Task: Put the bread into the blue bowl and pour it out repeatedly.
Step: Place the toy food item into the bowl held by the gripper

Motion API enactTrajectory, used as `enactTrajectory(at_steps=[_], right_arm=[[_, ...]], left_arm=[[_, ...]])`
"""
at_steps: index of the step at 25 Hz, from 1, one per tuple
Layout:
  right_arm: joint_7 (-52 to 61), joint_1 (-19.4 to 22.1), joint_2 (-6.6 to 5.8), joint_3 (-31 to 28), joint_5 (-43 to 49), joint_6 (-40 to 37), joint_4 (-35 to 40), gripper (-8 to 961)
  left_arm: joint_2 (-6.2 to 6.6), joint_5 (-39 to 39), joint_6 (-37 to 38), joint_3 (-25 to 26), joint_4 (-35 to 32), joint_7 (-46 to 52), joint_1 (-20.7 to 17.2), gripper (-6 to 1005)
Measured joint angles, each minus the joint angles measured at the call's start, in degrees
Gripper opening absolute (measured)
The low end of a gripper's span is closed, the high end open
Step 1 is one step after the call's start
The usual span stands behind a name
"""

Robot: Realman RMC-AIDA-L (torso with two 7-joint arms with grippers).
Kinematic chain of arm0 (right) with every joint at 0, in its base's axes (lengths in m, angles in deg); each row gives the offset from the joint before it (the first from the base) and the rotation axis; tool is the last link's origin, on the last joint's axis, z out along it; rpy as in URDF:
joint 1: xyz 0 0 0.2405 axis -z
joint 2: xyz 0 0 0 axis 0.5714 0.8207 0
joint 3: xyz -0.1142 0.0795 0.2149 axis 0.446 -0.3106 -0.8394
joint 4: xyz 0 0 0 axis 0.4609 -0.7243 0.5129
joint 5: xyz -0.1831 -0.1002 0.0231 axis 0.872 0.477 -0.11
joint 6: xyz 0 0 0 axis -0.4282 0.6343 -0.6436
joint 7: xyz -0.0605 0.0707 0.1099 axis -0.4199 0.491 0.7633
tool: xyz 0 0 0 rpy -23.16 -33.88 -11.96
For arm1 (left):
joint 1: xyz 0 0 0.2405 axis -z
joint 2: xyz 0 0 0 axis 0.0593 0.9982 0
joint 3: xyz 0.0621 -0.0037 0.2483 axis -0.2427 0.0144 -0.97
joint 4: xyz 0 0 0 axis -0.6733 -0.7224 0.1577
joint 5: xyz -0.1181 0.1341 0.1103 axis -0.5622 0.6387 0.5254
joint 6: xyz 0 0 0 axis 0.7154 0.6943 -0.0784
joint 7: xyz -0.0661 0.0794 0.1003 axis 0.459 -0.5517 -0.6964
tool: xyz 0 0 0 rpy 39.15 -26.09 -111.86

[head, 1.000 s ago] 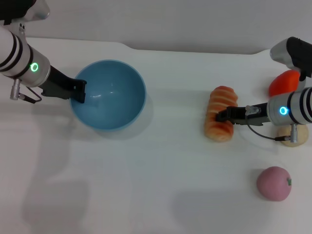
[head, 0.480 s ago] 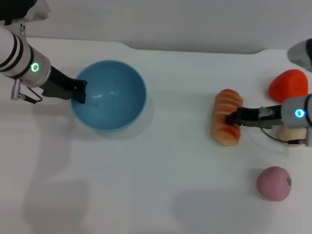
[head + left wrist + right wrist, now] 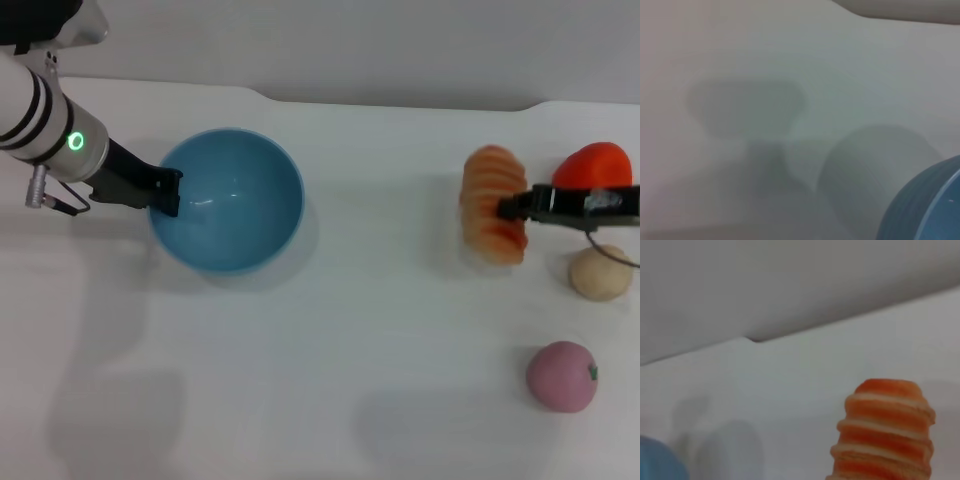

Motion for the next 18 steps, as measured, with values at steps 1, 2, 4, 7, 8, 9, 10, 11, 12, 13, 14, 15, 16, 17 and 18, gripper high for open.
enactTrajectory(at_steps=[1, 2, 4, 7, 8, 9, 10, 11, 12, 13, 14, 15, 16, 17, 18], right_arm=[[-0.3, 0.1, 0.00, 0.0, -0.3, -0.9, 1.1, 130], [-0.7, 0.2, 0.00, 0.1, -0.5, -1.9, 2.2, 127], [-2.3, 0.1, 0.05, 0.3, -1.7, -3.4, 3.8, 122], [-7.5, -0.5, 0.04, 0.4, -6.1, -6.0, 5.1, 117], [-10.0, -0.6, 0.02, 0.4, -8.3, -7.0, 5.4, 117], [-13.4, -0.8, 0.00, 0.5, -10.7, -8.1, 5.8, 118], [-16.6, -1.0, 0.00, 0.7, -12.7, -9.1, 6.0, 118], [-18.9, -1.1, 0.01, 1.0, -14.1, -9.9, 6.1, 118], [-21.4, -1.2, 0.04, 1.8, -15.8, -10.8, 6.3, 118], [-23.3, -1.3, 0.08, 2.4, -17.2, -11.6, 6.4, 115], [-26.1, -1.2, 0.18, 4.9, -21.1, -12.4, 6.7, 112], [-26.1, -1.2, 0.18, 4.9, -21.1, -12.4, 6.7, 109], [-27.5, -1.0, 0.23, 6.3, -23.0, -12.6, 6.7, 106], [-29.1, -0.8, 0.25, 7.6, -24.9, -12.7, 6.7, 103], [-30.7, -0.6, 0.29, 8.9, -26.5, -12.7, 6.7, 102]], left_arm=[[-0.10, 0.0, -0.1, -0.1, 0.0, 0.0, 0.1, 0], [-0.18, 0.0, -0.2, -0.1, 0.0, 0.0, 0.1, 0], [-0.34, -0.1, -0.5, -0.6, -0.1, 0.0, 0.5, 0], [-0.40, -1.6, -0.8, -2.5, -0.2, 0.1, 0.6, 0], [-0.39, -2.9, -0.9, -3.8, -0.3, 0.2, 0.6, 0], [-0.40, -4.1, -0.9, -4.8, -0.3, 0.2, 0.6, 0], [-0.41, -5.3, -0.9, -6.2, -0.4, 0.2, 0.6, 0], [-0.41, -6.6, -0.9, -7.6, -0.5, 0.2, 0.7, 0], [-0.41, -6.6, -0.9, -7.6, -0.5, 0.2, 0.7, 0], [-0.42, -8.1, -0.9, -9.6, -1.1, 0.3, 1.2, 0], [-0.43, -9.4, -0.9, -10.9, -2.1, 0.3, 1.7, 0], [-0.43, -9.4, -0.9, -10.9, -2.1, 0.3, 1.7, -1], [-0.43, -10.2, -0.8, -11.4, -3.0, 0.3, 2.1, -1], [-0.46, -11.0, -0.8, -11.7, -4.0, 0.3, 2.6, -1], [-0.47, -11.7, -0.7, -11.9, -4.8, 0.3, 3.0, -1]])
